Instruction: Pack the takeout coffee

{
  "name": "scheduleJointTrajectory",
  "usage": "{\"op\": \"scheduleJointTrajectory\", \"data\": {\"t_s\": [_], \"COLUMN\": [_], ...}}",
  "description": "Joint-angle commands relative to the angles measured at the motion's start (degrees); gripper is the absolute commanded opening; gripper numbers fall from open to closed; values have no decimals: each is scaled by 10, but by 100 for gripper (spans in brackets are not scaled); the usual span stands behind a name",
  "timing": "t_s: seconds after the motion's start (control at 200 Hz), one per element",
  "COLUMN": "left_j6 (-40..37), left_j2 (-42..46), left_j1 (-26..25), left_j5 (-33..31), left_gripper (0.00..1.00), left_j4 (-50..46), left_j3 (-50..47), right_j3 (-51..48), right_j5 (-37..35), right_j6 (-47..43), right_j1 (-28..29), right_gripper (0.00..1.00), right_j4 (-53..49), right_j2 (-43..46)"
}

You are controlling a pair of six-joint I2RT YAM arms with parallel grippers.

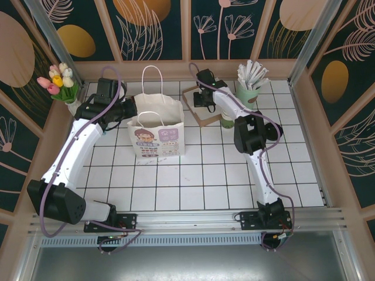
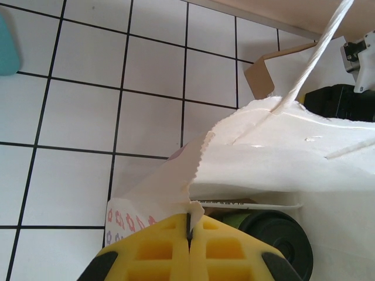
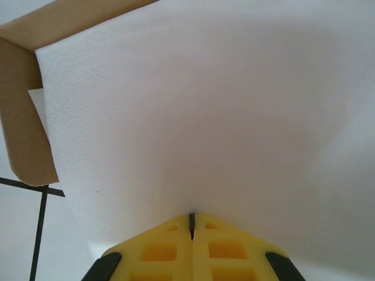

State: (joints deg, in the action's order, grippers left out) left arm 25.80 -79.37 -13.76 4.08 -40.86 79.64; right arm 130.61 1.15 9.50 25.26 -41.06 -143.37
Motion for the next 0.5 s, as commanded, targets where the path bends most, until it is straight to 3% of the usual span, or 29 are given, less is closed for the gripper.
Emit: {"op": "scheduleJointTrajectory", "data": {"t_s": [0.0,0.065,0.13,0.275,0.495], "left_j6": [6,6,7,7,6], "left_j2": [7,10,10,9,16], "left_j1": [1,1,1,1,1], "left_j5": [10,13,15,15,9], "left_gripper": [2,3,3,3,3], "left_j4": [-6,-1,2,4,1], "left_j3": [-17,-22,-25,-25,-31], "right_j3": [27,7,-20,-15,1], "right_j5": [17,40,53,32,-14], "right_j6": [0,-3,-8,-14,-9], "right_j1": [2,3,6,16,19], "right_gripper": [8,36,49,56,58], "right_j4": [-9,5,20,11,6], "right_j2": [17,34,45,23,-5]}}
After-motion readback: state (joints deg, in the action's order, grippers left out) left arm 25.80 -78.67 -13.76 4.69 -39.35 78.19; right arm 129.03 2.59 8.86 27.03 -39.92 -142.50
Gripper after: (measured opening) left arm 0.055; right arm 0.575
